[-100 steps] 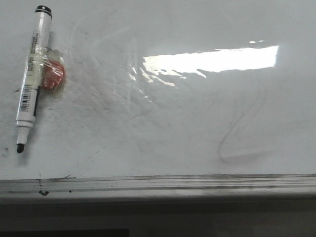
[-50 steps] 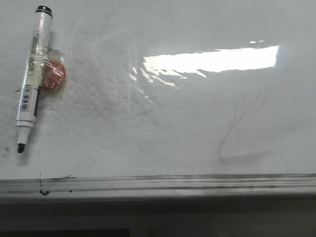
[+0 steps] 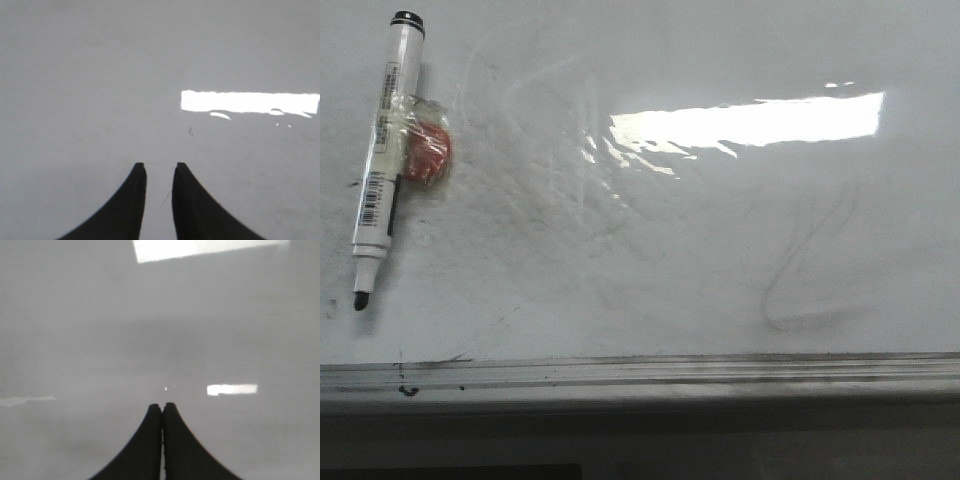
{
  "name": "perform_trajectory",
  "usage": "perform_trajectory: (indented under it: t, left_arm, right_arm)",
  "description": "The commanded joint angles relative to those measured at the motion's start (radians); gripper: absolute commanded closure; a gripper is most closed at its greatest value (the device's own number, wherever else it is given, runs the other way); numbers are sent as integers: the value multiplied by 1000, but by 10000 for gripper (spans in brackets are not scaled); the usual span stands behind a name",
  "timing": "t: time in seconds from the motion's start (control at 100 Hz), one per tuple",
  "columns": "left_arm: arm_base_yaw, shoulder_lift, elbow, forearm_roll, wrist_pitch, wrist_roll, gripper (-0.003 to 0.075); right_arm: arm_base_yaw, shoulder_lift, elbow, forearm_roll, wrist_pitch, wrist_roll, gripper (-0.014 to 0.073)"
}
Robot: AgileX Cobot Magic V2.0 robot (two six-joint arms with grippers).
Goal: Write number 9 on whiteboard
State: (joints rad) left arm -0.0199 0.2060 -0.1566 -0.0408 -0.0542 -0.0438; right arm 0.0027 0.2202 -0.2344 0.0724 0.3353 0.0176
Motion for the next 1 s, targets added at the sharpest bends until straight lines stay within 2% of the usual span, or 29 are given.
perform_trajectory:
  t: [0.0, 0.08, 0.18, 0.23, 0.29, 0.34, 0.41, 0.46, 0.77, 0.99]
  left_arm:
    - [2, 43, -19, -12, -129, -4, 435]
    - [-4, 79, -19, 10, -168, -8, 358]
    - [-61, 147, -19, 68, -285, -131, 352]
    - [-109, 191, -23, 184, -339, -210, 352]
    - [-194, 261, -33, 411, -395, -315, 352]
    - [-258, 313, -48, 506, -422, -405, 352]
    - [-335, 378, -60, 499, -424, -522, 352]
    - [-389, 423, -64, 464, -424, -558, 352]
    - [-626, 568, -73, 413, -424, -559, 352]
    - [-700, 622, -73, 393, -362, -559, 352]
  right_arm:
    - [2, 18, -33, 1, -79, -6, 657]
    - [2, 18, -33, 1, -84, -6, 657]
    - [2, 18, -33, 1, -84, -6, 657]
    - [2, 18, -33, 1, -84, -6, 657]
    - [2, 18, -33, 1, -82, -6, 657]
    - [2, 18, -33, 1, -82, -6, 657]
    - [2, 18, -33, 1, -82, -6, 657]
    - [2, 18, -33, 1, -81, -6, 657]
    - [2, 18, -33, 1, -72, -6, 657]
    - [2, 18, -33, 1, -72, -6, 657]
